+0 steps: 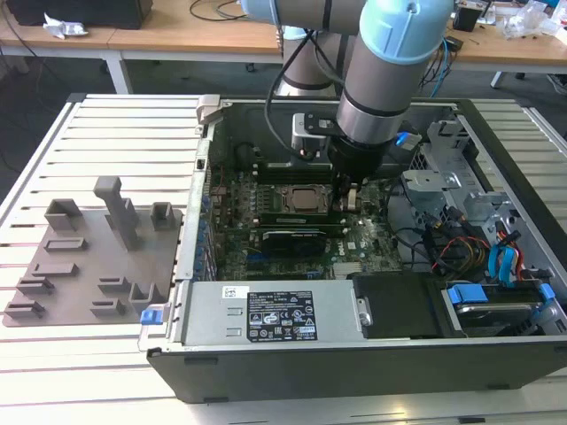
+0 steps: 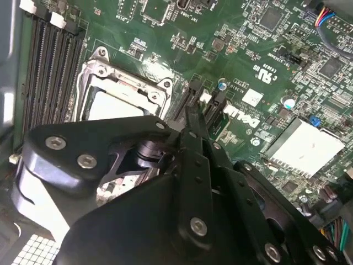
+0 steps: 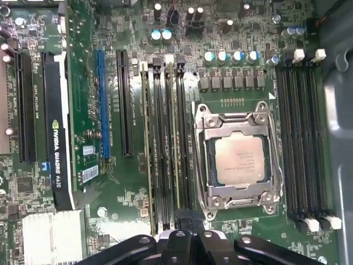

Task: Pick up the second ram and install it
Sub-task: 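Press down the second ram until it locks into place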

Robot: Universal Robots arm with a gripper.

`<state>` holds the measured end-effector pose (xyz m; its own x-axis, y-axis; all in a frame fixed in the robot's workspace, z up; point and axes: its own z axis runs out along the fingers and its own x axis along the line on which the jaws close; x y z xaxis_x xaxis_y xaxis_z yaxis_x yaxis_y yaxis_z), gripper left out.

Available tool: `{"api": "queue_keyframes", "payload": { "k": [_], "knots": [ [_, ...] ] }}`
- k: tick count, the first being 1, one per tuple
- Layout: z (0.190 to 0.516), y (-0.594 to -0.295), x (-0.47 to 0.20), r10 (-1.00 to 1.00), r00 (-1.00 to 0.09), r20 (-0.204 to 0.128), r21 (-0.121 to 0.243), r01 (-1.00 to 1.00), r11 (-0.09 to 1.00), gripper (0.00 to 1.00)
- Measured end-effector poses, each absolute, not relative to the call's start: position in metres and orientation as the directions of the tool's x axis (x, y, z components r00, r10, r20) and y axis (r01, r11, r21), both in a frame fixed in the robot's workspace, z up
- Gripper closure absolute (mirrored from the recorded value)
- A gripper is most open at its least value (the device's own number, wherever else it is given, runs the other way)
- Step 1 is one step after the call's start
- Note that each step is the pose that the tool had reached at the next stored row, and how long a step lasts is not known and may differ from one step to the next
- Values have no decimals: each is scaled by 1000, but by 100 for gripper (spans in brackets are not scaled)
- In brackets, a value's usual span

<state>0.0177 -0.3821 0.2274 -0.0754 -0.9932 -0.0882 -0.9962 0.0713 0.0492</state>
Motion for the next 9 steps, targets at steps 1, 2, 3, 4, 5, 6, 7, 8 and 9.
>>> {"api": "queue_keyframes", "payload": {
  "k": [1, 2, 3, 4, 5, 6, 7, 8, 9],
  "knots": [
    [237, -382, 18, -993, -75, -89, 49, -996, 71, 89],
    [237, -382, 9, -993, -75, -89, 47, -996, 71, 89],
    [237, -382, 2, -993, -75, -89, 46, -996, 71, 89],
    [237, -382, -11, -993, -75, -89, 45, -996, 71, 89],
    [237, -382, -24, -993, -75, -89, 44, -996, 71, 89],
    [237, -382, -33, -993, -75, -89, 44, -997, 71, 89],
    [237, -383, -41, -993, -75, -89, 43, -997, 71, 89],
    [236, -384, -47, -993, -75, -89, 42, -997, 71, 89],
    [236, -385, -53, -993, -74, -89, 41, -997, 71, 89]
  ]
}}
